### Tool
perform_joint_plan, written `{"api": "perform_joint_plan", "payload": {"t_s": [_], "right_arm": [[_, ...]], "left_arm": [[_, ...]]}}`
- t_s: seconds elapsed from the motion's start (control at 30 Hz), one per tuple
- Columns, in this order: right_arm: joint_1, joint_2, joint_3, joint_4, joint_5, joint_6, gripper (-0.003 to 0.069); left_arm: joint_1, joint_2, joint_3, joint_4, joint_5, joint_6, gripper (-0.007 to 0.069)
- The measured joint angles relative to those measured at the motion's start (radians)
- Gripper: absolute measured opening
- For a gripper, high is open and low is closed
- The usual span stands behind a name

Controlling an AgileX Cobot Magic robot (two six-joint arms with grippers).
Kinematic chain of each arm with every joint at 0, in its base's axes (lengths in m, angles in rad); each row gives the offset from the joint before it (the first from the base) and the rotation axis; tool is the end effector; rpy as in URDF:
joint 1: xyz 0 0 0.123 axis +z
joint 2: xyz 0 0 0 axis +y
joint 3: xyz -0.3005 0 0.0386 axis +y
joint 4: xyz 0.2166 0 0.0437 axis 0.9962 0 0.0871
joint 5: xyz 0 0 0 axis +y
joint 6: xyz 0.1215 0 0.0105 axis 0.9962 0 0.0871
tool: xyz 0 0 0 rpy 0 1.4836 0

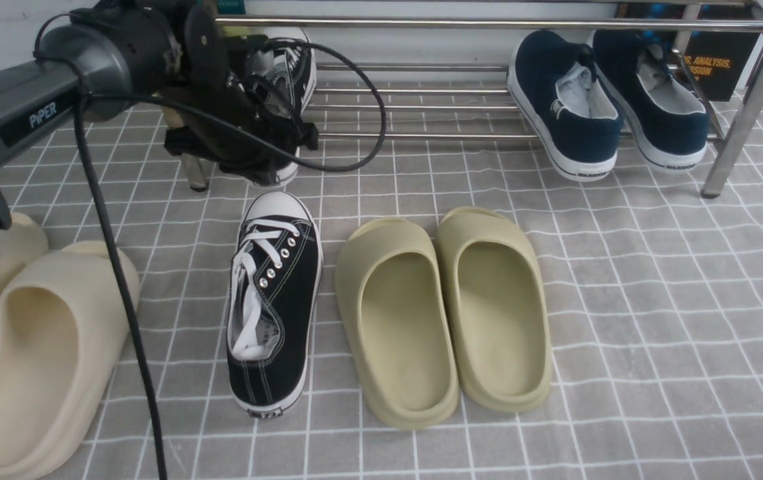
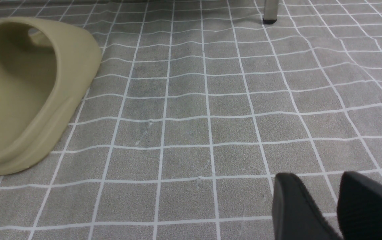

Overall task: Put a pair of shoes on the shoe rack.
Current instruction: Use the left arm to put a shoe into the shoe rack, then use the left arm to grab the shoe closest to it

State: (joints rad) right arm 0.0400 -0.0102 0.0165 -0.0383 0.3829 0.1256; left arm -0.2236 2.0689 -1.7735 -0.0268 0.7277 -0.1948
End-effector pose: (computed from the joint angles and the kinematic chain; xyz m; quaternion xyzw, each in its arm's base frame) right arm 0.0324 -0.0005 0.1645 0.0244 0.8050 0.0328 0.5919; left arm 0.4575 -0.1063 0.2491 0.0070 0.9499 -0.0762 0.3029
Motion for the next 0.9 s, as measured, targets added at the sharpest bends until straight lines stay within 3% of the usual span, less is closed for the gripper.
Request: {"api": "perform_joint_plan", "payload": {"t_s": [0.13,0.33,0.63,0.9], "right_arm": [[0.000,0.000,0.000,0.000,0.000,0.000,0.0239],[0.000,0.000,0.000,0.000,0.000,0.000,0.0239],[0.000,0.000,0.000,0.000,0.000,0.000,0.0239],[0.000,0.000,0.000,0.000,0.000,0.000,0.0239]], "left_arm": [[0.000,0.002,-0.002,0.086,-0.128,-0.105,-0.0013],[0.000,0.003,-0.002,0.107,-0.131,-0.182,-0.0013],[0.000,-0.093,-0.004,0.074,0.232,-0.145,-0.0013],[-0.008,-0.273,0.098,-0.016,0.345,-0.045,-0.0013]]}}
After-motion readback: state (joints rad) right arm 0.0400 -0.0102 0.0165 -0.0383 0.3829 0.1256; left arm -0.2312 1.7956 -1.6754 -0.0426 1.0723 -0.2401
